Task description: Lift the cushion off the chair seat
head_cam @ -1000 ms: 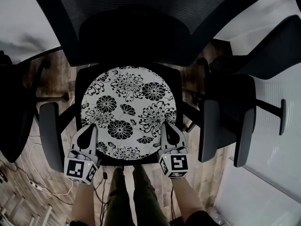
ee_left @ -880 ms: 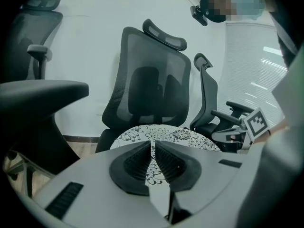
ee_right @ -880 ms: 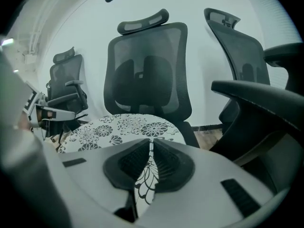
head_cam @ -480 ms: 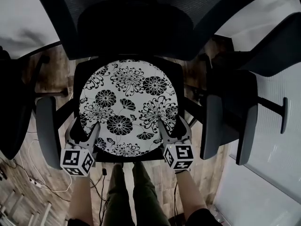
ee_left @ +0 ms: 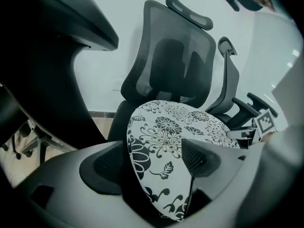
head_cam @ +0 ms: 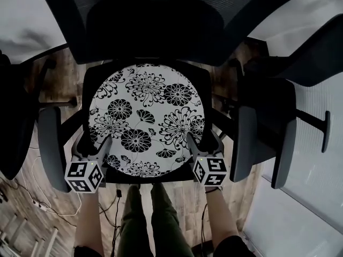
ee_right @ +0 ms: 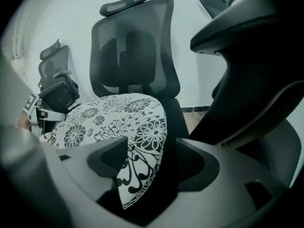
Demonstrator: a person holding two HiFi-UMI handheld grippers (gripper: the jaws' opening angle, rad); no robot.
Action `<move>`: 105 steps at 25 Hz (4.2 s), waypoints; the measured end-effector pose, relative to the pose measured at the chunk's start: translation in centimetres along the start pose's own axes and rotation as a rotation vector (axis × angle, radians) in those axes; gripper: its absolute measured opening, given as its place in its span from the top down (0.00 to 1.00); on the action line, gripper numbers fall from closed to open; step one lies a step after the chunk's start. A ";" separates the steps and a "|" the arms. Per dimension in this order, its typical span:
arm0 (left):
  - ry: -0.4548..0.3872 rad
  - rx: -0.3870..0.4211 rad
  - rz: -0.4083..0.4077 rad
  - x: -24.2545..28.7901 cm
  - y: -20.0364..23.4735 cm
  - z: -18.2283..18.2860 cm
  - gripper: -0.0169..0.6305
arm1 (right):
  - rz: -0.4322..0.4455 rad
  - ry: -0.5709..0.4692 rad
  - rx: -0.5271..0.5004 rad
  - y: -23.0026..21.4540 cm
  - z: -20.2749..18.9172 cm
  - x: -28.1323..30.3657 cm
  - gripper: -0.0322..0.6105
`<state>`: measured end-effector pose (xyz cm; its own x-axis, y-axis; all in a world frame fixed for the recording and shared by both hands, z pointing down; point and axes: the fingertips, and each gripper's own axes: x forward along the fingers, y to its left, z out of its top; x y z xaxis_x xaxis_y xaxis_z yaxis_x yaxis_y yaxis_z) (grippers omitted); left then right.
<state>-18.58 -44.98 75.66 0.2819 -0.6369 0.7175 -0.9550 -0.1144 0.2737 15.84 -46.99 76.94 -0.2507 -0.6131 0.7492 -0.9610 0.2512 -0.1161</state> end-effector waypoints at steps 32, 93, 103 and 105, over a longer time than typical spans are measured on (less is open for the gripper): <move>-0.060 0.106 -0.014 -1.8 -2.8 1.0 0.94 | 0.033 -0.138 -0.053 3.4 1.8 -2.0 0.89; 0.053 -0.161 -0.168 0.0 -0.9 0.2 0.94 | -0.013 0.070 -0.055 3.5 4.4 -2.3 0.89; 0.033 -0.147 -0.167 -0.1 -1.0 0.2 0.94 | -0.002 0.048 -0.054 3.4 4.4 -2.3 0.89; 0.030 -0.144 -0.166 -0.1 -1.0 0.3 0.94 | -0.001 0.044 -0.052 3.4 4.4 -2.3 0.89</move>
<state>-17.64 -44.99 75.10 0.4388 -0.5951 0.6733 -0.8728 -0.1041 0.4769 12.63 -48.03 71.89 -0.2435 -0.5797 0.7776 -0.9535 0.2898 -0.0825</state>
